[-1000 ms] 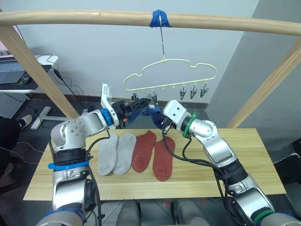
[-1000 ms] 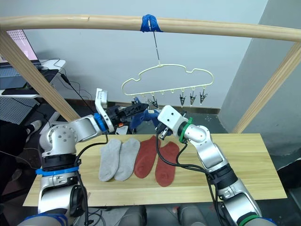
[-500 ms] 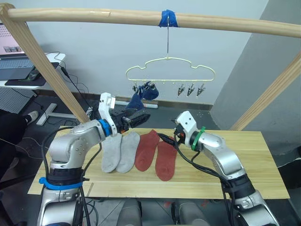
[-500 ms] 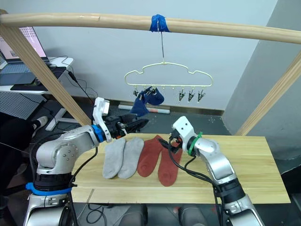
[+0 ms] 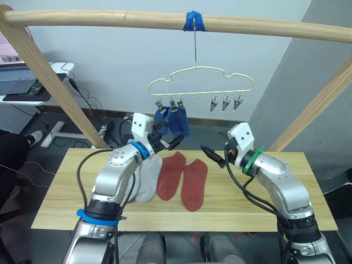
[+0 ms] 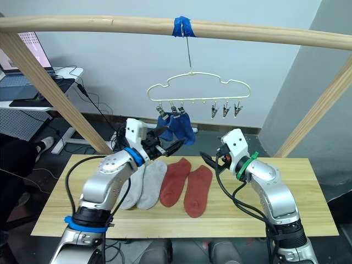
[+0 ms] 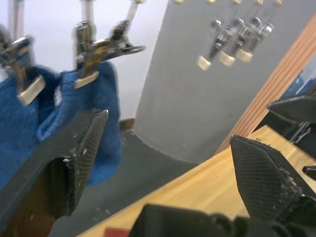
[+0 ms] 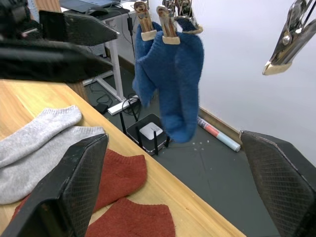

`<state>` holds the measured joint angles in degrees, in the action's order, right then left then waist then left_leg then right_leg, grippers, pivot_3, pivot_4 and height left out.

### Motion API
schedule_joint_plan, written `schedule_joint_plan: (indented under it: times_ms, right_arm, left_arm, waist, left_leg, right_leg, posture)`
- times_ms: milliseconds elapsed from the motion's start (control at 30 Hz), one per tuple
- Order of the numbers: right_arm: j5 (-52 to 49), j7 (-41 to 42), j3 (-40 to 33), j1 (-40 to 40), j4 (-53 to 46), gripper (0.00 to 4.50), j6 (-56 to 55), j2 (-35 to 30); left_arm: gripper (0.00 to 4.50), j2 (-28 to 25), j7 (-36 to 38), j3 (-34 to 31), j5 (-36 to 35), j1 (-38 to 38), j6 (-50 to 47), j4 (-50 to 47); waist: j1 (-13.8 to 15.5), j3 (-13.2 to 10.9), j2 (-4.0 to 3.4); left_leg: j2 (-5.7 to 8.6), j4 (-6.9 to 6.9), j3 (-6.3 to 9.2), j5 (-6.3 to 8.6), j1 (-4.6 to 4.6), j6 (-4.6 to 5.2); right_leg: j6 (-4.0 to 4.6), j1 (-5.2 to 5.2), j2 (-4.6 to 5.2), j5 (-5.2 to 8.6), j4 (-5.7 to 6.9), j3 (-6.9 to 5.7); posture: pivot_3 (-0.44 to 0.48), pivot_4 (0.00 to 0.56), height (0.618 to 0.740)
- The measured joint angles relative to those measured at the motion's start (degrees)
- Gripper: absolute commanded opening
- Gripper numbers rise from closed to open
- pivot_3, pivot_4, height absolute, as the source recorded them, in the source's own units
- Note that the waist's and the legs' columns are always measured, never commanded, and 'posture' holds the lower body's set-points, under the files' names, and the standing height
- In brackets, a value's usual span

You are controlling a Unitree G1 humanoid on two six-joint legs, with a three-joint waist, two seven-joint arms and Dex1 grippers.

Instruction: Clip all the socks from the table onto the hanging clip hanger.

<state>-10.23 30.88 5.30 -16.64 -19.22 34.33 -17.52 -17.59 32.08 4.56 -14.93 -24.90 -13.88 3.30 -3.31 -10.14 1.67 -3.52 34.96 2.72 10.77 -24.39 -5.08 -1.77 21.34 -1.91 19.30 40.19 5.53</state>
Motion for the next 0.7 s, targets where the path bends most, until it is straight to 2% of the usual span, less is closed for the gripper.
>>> schedule_joint_plan:
  times_ms: [233, 400, 567, 700]
  right_arm:
    - [-0.1, -2.2, 0.3, -0.1, -1.0, 4.46, 0.7, 0.6]
    - [-0.1, -2.8, 0.3, -0.2, -1.3, 4.46, 1.1, 0.5]
    - [-0.1, -3.5, 0.2, -0.2, -2.1, 4.46, 1.4, -0.1]
    - [-0.1, -3.8, 0.1, 0.1, -2.5, 4.46, 1.4, -0.3]
  left_arm:
    - [4.50, 5.9, -0.6, 0.2, 3.9, -8.7, 11.2, 15.3]
    - [4.50, 9.4, -5.6, -1.4, 6.1, -14.3, 14.8, 27.1]
    - [4.50, 11.0, -7.7, -4.3, 5.9, -17.4, 16.3, 33.2]
    - [4.50, 11.3, -6.1, -5.3, 5.8, -19.4, 19.3, 35.7]
  waist:
    - [-0.2, 0.0, 0.02]
    - [-0.9, 0.0, 0.02]
    - [-1.8, 0.0, 0.02]
    - [-1.9, 0.0, 0.02]
  left_leg:
    - [0.04, 0.03, 0.00, 0.00, -0.04, 0.01]
    - [0.04, 0.03, 0.01, 0.00, -0.13, 0.01]
    - [0.04, 0.03, 0.02, 0.00, -0.22, 0.01]
    - [0.04, 0.03, 0.02, 0.00, -0.21, 0.00]
  right_leg:
    - [-0.01, 0.00, 0.00, 0.00, -0.04, -0.01]
    - [-0.01, 0.03, 0.00, 0.00, -0.11, -0.01]
    - [-0.01, 0.09, 0.00, -0.01, -0.14, -0.04]
    - [-0.01, 0.09, -0.01, -0.01, -0.13, -0.04]
  posture:
    - [-0.111, 0.134, 0.740]
    - [-0.133, 0.133, 0.740]
    - [-0.138, 0.134, 0.740]
    - [-0.132, 0.137, 0.740]
